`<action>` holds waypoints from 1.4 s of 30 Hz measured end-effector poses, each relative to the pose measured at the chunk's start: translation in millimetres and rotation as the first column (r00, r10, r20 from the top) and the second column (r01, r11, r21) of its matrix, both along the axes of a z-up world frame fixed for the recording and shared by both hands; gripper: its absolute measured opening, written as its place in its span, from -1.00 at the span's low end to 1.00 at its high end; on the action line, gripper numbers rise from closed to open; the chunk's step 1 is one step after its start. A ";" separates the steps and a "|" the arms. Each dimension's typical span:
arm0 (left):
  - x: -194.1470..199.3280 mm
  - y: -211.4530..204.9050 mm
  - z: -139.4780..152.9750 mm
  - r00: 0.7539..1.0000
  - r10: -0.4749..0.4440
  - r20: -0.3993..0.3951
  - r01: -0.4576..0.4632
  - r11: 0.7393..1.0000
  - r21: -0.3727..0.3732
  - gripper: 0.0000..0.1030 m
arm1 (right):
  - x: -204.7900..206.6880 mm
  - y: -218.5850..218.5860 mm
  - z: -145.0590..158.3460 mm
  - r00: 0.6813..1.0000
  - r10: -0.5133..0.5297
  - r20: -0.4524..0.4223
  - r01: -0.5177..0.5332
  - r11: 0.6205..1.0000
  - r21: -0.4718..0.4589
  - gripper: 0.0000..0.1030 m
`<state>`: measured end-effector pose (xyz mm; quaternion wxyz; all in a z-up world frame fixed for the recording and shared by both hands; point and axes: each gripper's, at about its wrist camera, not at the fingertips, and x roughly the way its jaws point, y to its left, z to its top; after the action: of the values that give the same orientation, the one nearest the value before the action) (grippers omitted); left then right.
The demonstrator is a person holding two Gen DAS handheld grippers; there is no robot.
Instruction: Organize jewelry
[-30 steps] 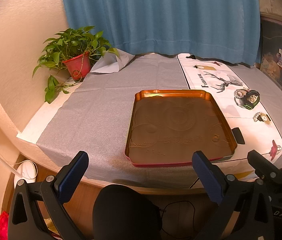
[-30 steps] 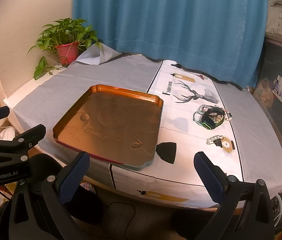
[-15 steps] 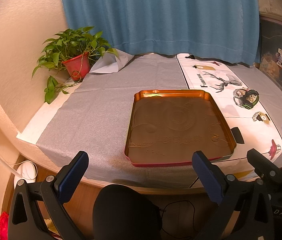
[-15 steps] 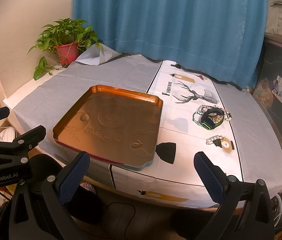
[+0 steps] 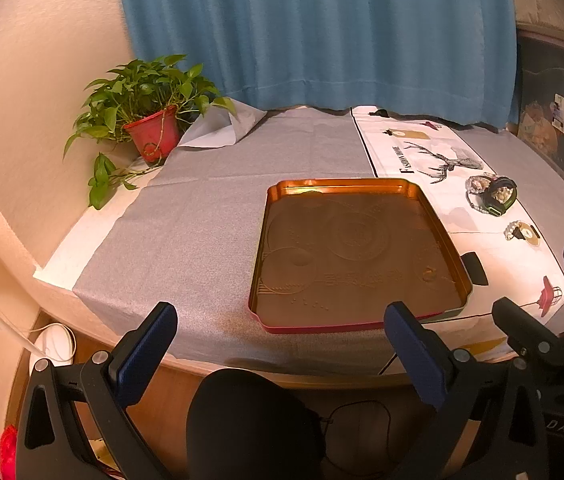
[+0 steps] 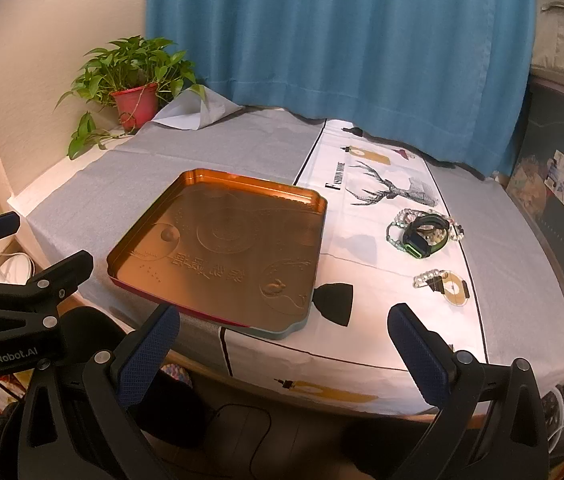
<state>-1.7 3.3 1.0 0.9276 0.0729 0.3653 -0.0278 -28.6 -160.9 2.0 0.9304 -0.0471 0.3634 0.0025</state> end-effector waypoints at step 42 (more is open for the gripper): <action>88.9 -145.7 -17.7 0.959 -0.213 -0.185 0.218 0.976 0.006 0.99 | 124.2 -214.8 -93.3 0.946 -0.266 -0.185 0.298 0.938 0.176 1.00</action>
<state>87.2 -142.5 -16.7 0.8805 0.1215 0.4394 -0.1302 95.5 -375.7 -91.4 0.8893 0.1005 0.4368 -0.0909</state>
